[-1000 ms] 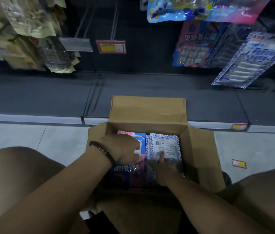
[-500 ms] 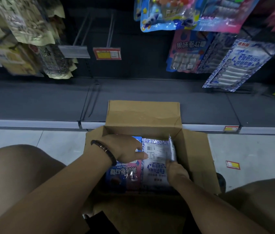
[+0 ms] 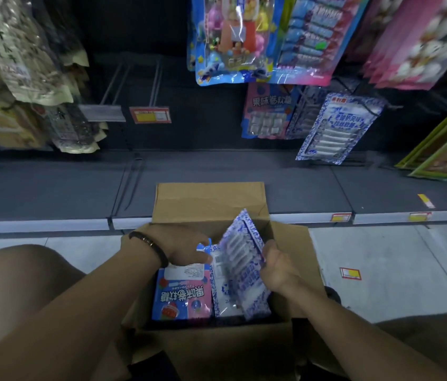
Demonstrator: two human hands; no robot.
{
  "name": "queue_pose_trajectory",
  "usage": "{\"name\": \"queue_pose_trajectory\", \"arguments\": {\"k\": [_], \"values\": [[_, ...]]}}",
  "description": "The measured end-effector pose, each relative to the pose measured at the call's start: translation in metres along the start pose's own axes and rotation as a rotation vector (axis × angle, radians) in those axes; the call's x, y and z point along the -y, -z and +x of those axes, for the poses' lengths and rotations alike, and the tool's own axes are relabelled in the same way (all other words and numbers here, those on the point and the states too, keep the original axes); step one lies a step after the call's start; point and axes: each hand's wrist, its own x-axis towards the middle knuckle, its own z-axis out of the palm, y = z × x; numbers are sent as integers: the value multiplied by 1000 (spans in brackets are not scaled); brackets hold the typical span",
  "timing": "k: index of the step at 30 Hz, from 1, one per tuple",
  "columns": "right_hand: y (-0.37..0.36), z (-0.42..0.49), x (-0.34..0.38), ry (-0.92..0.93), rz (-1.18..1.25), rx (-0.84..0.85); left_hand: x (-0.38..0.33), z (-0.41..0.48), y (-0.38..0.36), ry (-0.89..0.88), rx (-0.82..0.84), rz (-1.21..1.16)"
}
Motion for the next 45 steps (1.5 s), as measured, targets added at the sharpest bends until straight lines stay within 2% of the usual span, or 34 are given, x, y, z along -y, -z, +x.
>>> {"name": "queue_pose_trajectory", "arguments": {"k": [3, 8, 12, 15, 21, 25, 27, 31, 33, 37, 42, 45], "values": [[35, -6, 19, 67, 89, -16, 1, 6, 1, -40, -115, -111], [109, -19, 46, 239, 229, 39, 0, 16, 2, 46, -359, -193], [135, -24, 49, 438, 318, 213, -15, 9, 9, -93, -506, -243], [135, -22, 57, 496, 337, 218, -21, 12, 10, -139, -582, -210], [140, -17, 80, 547, 323, 111, -11, 9, 21, -206, -536, -491], [161, -8, 65, 482, 384, 232, -2, 1, 31, -165, -663, -765], [170, -2, 54, 431, 399, 217, 2, -4, 36, -152, -705, -972], [174, -1, 45, 331, 769, 217, 5, -2, 34, -137, -736, -1184], [175, -2, 47, 330, 868, 158, 0, 1, 33, -131, -754, -1202], [167, -4, 52, 392, 860, 19, -13, 6, 30, -110, -797, -1250], [172, -4, 52, 450, 907, -73, -27, 13, 34, -142, -761, -1563], [178, -9, 49, 474, 882, -146, -42, 16, 43, -108, -759, -1635]]}}
